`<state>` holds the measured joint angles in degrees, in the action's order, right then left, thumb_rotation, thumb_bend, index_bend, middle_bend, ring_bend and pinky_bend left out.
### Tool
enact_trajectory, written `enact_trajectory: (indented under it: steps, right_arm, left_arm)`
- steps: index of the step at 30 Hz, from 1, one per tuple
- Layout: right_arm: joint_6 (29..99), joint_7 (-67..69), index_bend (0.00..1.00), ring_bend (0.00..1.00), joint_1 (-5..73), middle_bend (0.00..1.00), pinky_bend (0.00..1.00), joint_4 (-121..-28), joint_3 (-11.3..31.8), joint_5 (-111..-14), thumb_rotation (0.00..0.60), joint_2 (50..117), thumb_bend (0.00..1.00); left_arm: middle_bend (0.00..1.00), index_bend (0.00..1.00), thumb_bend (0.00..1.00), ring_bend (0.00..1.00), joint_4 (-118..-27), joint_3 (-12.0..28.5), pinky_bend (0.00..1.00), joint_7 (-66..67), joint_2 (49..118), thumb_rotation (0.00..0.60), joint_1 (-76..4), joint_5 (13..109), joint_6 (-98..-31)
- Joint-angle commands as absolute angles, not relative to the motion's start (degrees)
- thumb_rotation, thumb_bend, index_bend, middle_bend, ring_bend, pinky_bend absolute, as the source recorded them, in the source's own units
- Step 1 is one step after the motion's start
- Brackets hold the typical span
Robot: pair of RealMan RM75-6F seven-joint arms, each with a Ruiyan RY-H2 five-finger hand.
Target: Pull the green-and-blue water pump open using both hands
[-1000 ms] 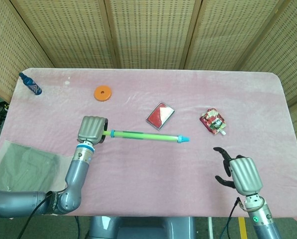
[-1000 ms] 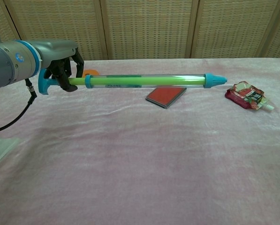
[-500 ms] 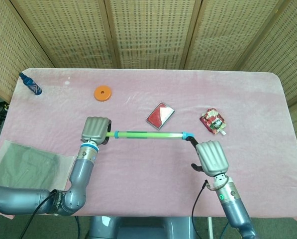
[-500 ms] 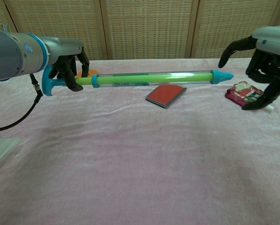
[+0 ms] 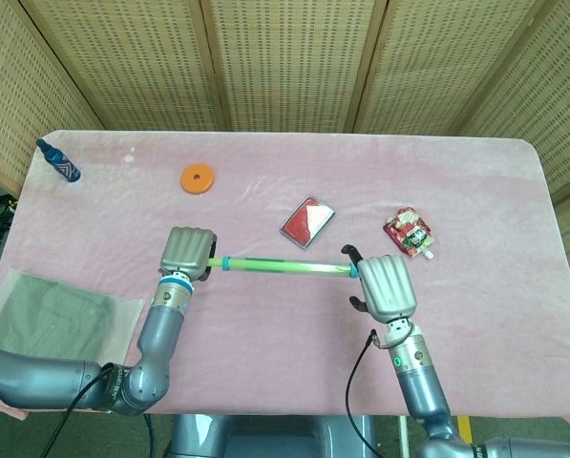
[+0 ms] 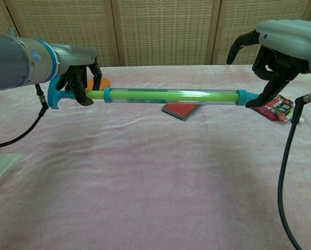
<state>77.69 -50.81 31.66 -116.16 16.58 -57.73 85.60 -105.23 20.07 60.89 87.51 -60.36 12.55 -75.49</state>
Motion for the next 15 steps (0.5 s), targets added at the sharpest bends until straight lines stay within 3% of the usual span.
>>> enact_trajectory:
  steps: [1,15]
  right_arm:
    - [78.03,-50.84,0.37,0.93,32.04,0.97,0.72,-115.72,16.71,-57.24,0.600,85.87,0.31]
    - [79.03,-50.32,0.46,0.94,33.15,0.98,0.72,-114.69,16.12,-52.61,0.600,87.20,0.42]
  left_arm:
    - [0.85,0.72,0.57,0.73,-105.81,19.92,0.69,61.08,87.47,0.600,-60.72,12.17,-75.83]
    - [0.85,0.72,0.57,0.73,-111.01,20.37,0.69,61.02,86.43,0.600,-62.03,10.95,-78.78]
